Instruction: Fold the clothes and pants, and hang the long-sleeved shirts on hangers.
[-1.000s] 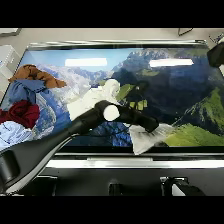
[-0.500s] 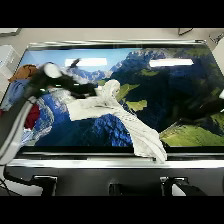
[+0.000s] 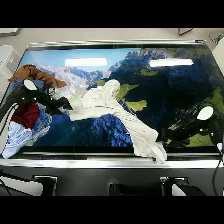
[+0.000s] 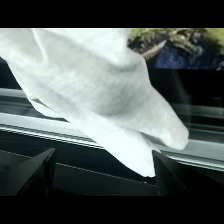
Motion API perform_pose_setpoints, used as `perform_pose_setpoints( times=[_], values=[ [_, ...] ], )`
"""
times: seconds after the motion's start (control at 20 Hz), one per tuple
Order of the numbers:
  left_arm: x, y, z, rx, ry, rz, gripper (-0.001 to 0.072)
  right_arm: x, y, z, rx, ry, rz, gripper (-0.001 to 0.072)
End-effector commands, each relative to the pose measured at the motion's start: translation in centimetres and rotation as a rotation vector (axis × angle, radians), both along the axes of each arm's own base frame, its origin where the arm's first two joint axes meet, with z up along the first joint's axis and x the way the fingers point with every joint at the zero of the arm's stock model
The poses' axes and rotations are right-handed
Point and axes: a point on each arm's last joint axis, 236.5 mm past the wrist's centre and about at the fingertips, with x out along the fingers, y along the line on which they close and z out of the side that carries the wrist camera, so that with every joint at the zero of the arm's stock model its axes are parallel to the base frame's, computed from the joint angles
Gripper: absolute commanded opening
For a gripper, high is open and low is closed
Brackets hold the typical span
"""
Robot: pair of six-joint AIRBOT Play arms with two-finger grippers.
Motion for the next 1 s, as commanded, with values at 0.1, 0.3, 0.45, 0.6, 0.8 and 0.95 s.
perform_pose_setpoints(
  times=[0.1, 0.3, 0.45, 0.6, 0.8, 0.95],
  values=[
    [-0.7, -2.0, -2.8, -0.035, 0.012, -0.028, 0.0711, -3.4, 0.1, -2.5, 0.001, 0.098, 0.027, 0.072],
    [-0.2, -4.2, -3.6, -0.03, -0.016, -0.06, 0.0696, -3.4, -0.7, -3.4, -0.036, 0.086, 0.026, 0.072],
    [0.4, -5.3, -3.7, -0.024, -0.05, -0.071, 0.0383, -2.2, -1.1, -3.9, -0.058, 0.036, 0.012, 0.0719],
    [0.4, -5.6, -3.3, -0.03, -0.057, -0.073, 0.003, -2.4, -1.0, -4.3, -0.057, 0.038, 0.012, 0.0712],
    [1.4, -5.7, -1.4, -0.035, -0.109, -0.072, 0.0023, -6.2, 0.5, -6.2, 0.01, 0.125, 0.04, 0.0705],
    [1.9, -5.7, 0.3, -0.036, -0.15, -0.072, 0.0023, -6.0, 0.7, -6.7, 0.012, 0.112, 0.025, 0.0528]
  ],
)
